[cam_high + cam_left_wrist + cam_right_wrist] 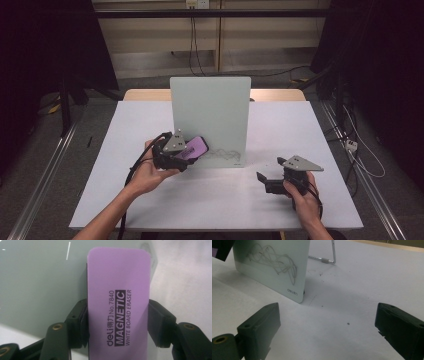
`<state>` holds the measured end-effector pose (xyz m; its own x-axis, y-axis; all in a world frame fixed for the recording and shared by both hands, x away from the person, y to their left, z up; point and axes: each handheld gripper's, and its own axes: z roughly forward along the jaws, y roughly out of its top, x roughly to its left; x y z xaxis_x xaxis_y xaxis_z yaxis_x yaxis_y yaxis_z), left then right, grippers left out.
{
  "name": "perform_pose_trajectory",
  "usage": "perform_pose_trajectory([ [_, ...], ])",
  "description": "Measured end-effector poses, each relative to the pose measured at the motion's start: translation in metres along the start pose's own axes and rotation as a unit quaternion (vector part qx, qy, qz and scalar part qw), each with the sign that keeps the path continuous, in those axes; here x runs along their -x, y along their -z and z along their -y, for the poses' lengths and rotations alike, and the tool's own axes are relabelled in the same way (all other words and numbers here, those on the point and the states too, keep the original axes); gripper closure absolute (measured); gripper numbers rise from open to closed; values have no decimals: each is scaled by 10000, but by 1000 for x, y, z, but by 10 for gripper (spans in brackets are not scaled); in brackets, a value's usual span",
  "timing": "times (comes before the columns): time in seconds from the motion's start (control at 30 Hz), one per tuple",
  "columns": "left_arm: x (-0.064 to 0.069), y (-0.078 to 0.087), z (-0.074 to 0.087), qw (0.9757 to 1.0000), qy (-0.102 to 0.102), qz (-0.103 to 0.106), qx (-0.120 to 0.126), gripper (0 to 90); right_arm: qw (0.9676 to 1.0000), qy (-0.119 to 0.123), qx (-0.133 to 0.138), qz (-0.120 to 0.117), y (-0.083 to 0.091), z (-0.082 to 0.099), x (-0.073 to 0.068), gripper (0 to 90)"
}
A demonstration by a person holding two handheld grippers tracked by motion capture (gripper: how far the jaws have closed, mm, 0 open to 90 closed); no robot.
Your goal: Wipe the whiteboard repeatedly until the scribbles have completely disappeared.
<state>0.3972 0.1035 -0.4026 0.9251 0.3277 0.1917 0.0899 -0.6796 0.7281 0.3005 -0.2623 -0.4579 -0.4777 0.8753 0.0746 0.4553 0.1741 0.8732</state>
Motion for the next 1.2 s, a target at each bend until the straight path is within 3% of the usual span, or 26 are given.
perform_pose_trajectory([
  [0.27,12,-20,0,9991,-106,330,-251,406,10000,9,8,-5,1,0,0,63],
  [0.67,20,-33,-5,9984,-157,481,-265,407,10000,-11,0,-3,0,0,1,63],
  [0.8,15,-29,-9,9989,-83,442,-143,407,10000,0,2,0,0,0,0,63],
  [1.1,-14,2,-28,9991,126,176,364,407,10000,-11,4,5,0,0,1,63],
  [1.2,-14,3,-30,9994,79,117,321,407,10000,-17,-3,2,0,0,1,63],
])
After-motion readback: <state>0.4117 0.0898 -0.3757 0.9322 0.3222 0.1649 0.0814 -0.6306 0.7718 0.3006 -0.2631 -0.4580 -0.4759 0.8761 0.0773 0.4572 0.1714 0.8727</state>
